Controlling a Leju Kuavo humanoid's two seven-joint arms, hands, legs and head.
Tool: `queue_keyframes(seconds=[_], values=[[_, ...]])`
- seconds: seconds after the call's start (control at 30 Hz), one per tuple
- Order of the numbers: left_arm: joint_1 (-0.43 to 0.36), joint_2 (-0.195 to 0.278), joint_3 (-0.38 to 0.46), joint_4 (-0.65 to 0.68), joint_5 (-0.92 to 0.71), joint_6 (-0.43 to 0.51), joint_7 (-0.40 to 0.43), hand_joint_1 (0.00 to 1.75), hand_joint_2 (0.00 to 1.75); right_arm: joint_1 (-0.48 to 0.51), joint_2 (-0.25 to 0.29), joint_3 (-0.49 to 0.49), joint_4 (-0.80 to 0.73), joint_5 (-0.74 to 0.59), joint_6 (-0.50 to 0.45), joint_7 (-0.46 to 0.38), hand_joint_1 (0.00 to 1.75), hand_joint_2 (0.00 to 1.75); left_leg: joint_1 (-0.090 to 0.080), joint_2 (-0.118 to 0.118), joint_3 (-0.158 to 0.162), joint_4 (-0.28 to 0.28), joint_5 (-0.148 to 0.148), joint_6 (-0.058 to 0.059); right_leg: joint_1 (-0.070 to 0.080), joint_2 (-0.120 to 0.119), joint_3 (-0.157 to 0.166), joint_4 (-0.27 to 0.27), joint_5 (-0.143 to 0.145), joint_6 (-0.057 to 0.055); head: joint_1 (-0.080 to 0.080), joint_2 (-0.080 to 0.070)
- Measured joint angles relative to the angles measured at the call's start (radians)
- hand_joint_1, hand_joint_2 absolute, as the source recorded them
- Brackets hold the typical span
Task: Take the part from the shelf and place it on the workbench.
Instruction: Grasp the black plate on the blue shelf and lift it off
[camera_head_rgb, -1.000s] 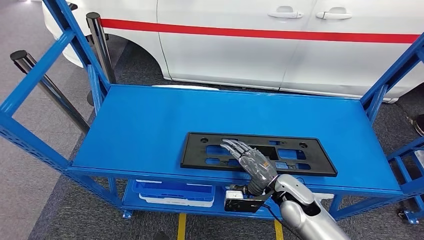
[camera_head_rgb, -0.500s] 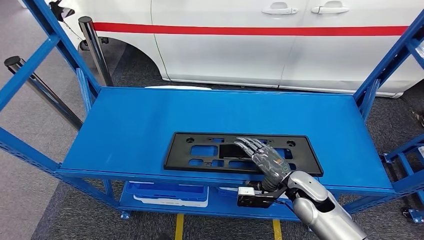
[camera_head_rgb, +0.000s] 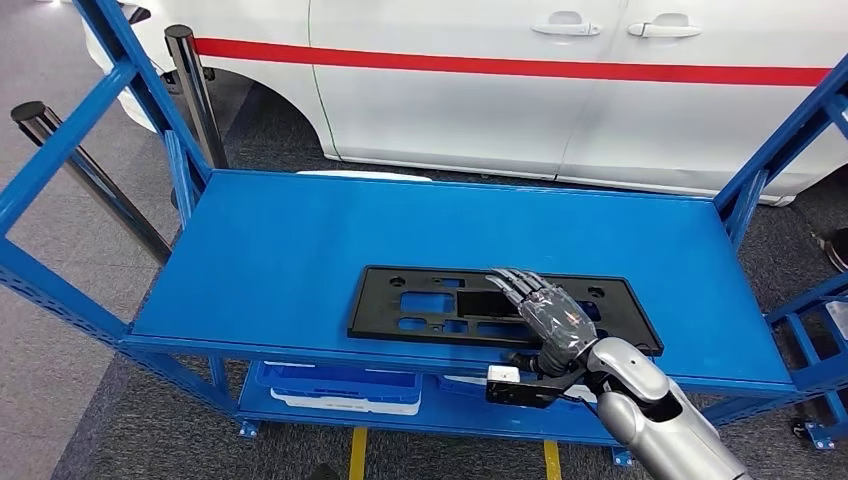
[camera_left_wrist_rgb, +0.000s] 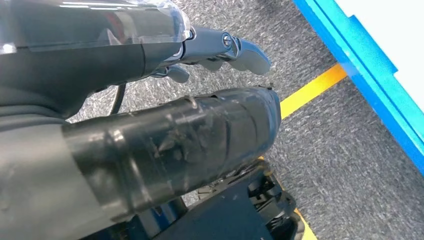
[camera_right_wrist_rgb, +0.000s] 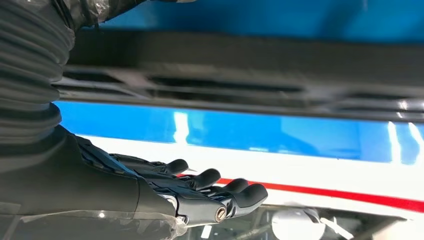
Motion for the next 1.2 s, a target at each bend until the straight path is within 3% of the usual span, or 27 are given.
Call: queue_keyframes(seconds=[0.03,0.1,0.17,0.27,0.33,0.43,0.47,0.5,0.53,0.57,0.6,0.63,0.7,0.83,0.9,0.97,1.0,1.03,1.07,1.13,1.2], values=[[0.001,0.0,0.0,0.0,0.0,0.0,0.0,0.0,0.0,0.002,-0.003,-0.003,0.002,0.004,-0.003,0.002,0.0,1.75,0.001,0.0,0.0,0.002,-0.002,-0.001,-0.004,0.0,0.009,-0.021,0.023,0.003,0.0,0.0],[0.001,0.0,0.0,0.0,0.0,-0.001,0.0,0.0,0.0,0.001,-0.007,-0.008,0.005,0.008,-0.007,0.004,0.0,1.75,0.003,-0.001,0.001,0.011,-0.01,-0.008,-0.01,-0.002,0.07,-0.147,0.089,0.007,0.0,0.0],[0.0,0.0,0.0,0.0,0.0,-0.001,0.0,0.0,0.0,0.0,-0.009,-0.01,0.007,0.013,-0.01,0.006,0.0,1.75,0.0,-0.002,-0.003,0.022,-0.018,-0.019,-0.009,-0.002,0.113,-0.24,0.117,0.001,0.0,0.0],[0.0,0.0,0.0,0.0,0.001,-0.001,0.0,0.0,0.0,0.004,-0.01,-0.011,0.009,0.033,-0.023,0.016,0.0,1.75,-0.002,-0.002,-0.008,0.024,-0.021,-0.032,-0.005,0.001,0.116,-0.254,0.116,-0.016,-0.001,0.0],[-0.001,0.0,0.0,0.0,0.002,-0.001,0.0,0.0,0.0,0.005,-0.01,-0.014,0.009,0.052,-0.036,0.026,0.0,1.75,0.001,-0.002,-0.018,0.051,-0.043,-0.042,-0.006,0.0,0.118,-0.258,0.117,-0.029,-0.001,0.0],[0.0,0.0,0.0,0.0,0.003,-0.001,-0.001,0.0,0.0,0.009,-0.01,-0.023,0.014,0.079,-0.051,0.038,0.08,1.75,0.003,-0.001,-0.093,0.213,-0.125,-0.049,-0.004,-0.002,0.121,-0.261,0.117,-0.041,-0.001,0.0],[0.002,0.0,0.0,0.0,0.003,-0.001,0.0,0.0,0.0,0.012,-0.01,-0.026,0.017,0.085,-0.056,0.041,0.24,1.75,0.004,-0.001,-0.119,0.267,-0.141,-0.05,-0.003,-0.003,0.121,-0.26,0.116,-0.042,-0.001,0.0],[0.003,0.0,0.0,0.0,0.004,-0.002,0.0,0.0,0.0,0.015,-0.01,-0.028,0.019,0.089,-0.06,0.043,0.57,1.75,0.004,-0.001,-0.134,0.293,-0.141,-0.049,-0.001,-0.003,0.122,-0.26,0.116,-0.043,-0.001,0.0],[0.004,0.0,0.0,0.0,0.004,-0.002,0.0,0.0,0.0,0.018,-0.011,-0.031,0.021,0.093,-0.063,0.045,0.94,1.75,0.004,-0.001,-0.132,0.284,-0.124,-0.048,-0.001,-0.002,0.123,-0.26,0.115,-0.044,-0.001,0.0],[0.004,0.0,0.0,0.0,0.004,-0.002,0.0,0.0,0.0,0.022,-0.011,-0.034,0.024,0.097,-0.066,0.047,1.32,1.75,0.004,-0.001,-0.112,0.24,-0.091,-0.045,0.0,-0.002,0.125,-0.26,0.115,-0.044,-0.001,0.0],[0.004,0.0,0.0,0.0,0.004,-0.002,-0.001,0.0,0.0,0.026,-0.012,-0.038,0.027,0.1,-0.07,0.049,1.58,1.75,0.003,-0.001,-0.083,0.175,-0.056,-0.041,0.0,-0.001,0.126,-0.26,0.115,-0.043,-0.001,0.0],[0.003,0.001,0.0,0.0,0.004,-0.002,-0.001,0.0,0.0,0.029,-0.013,-0.043,0.03,0.104,-0.074,0.051,1.68,1.75,0.002,-0.001,-0.054,0.112,-0.033,-0.037,0.002,-0.001,0.126,-0.259,0.114,-0.041,-0.001,0.0],[0.001,0.001,0.0,0.0,0.005,-0.002,-0.001,0.0,0.0,0.033,-0.016,-0.053,0.036,0.111,-0.08,0.054,1.74,1.75,-0.001,-0.002,-0.022,0.041,-0.015,-0.03,0.004,0.0,0.124,-0.258,0.114,-0.032,-0.001,0.0],[0.004,0.001,0.0,0.0,0.006,-0.002,-0.002,0.0,0.0,0.047,-0.022,-0.068,0.043,0.119,-0.09,0.055,1.75,1.75,-0.001,-0.002,-0.015,0.021,-0.008,-0.01,0.001,0.0,0.118,-0.246,0.104,-0.009,0.0,0.0],[0.004,0.0,0.0,0.0,0.006,-0.002,-0.002,0.0,0.0,0.054,-0.025,-0.077,0.045,0.125,-0.1,0.055,1.75,1.75,0.001,0.0,-0.012,0.014,-0.003,-0.002,-0.001,-0.001,0.081,-0.162,0.052,-0.002,0.0,0.0],[0.004,0.0,0.0,0.0,0.006,-0.002,-0.002,0.0,0.0,0.062,-0.025,-0.083,0.046,0.13,-0.112,0.055,1.75,1.75,0.0,0.0,-0.013,0.014,-0.003,0.001,-0.001,-0.001,0.023,-0.037,-0.005,0.003,0.0,0.0],[0.005,0.001,0.0,0.0,0.006,-0.002,-0.001,0.0,0.0,0.066,-0.025,-0.085,0.046,0.132,-0.117,0.055,1.75,1.75,-0.001,0.0,-0.012,0.015,-0.004,0.002,-0.001,-0.001,0.006,0.0,-0.012,0.004,0.0,0.0],[0.005,0.001,0.0,0.0,0.007,-0.002,-0.001,0.0,0.0,0.071,-0.025,-0.088,0.045,0.135,-0.124,0.054,1.75,1.75,-0.001,0.0,-0.011,0.016,-0.005,0.002,-0.001,-0.001,0.005,0.003,-0.001,0.005,0.0,0.0],[0.005,0.0,0.0,0.0,0.007,-0.002,-0.001,0.0,0.0,0.074,-0.025,-0.093,0.042,0.137,-0.13,0.054,1.75,1.75,-0.001,-0.001,-0.009,0.018,-0.006,0.001,-0.001,-0.002,0.024,-0.033,0.026,0.004,0.0,0.0],[0.005,0.0,0.0,0.0,0.009,-0.002,-0.002,0.0,0.0,0.08,-0.025,-0.104,0.035,0.144,-0.142,0.052,1.75,1.75,-0.001,-0.003,-0.004,0.019,-0.011,-0.002,0.0,-0.003,0.092,-0.165,0.087,-0.002,0.0,0.0],[0.005,0.0,0.0,0.0,0.01,-0.002,-0.002,0.0,0.0,0.089,-0.025,-0.115,0.025,0.152,-0.159,0.049,1.75,1.75,-0.004,-0.005,-0.003,0.022,-0.015,-0.01,0.005,-0.003,0.135,-0.253,0.11,-0.011,0.0,0.0]])
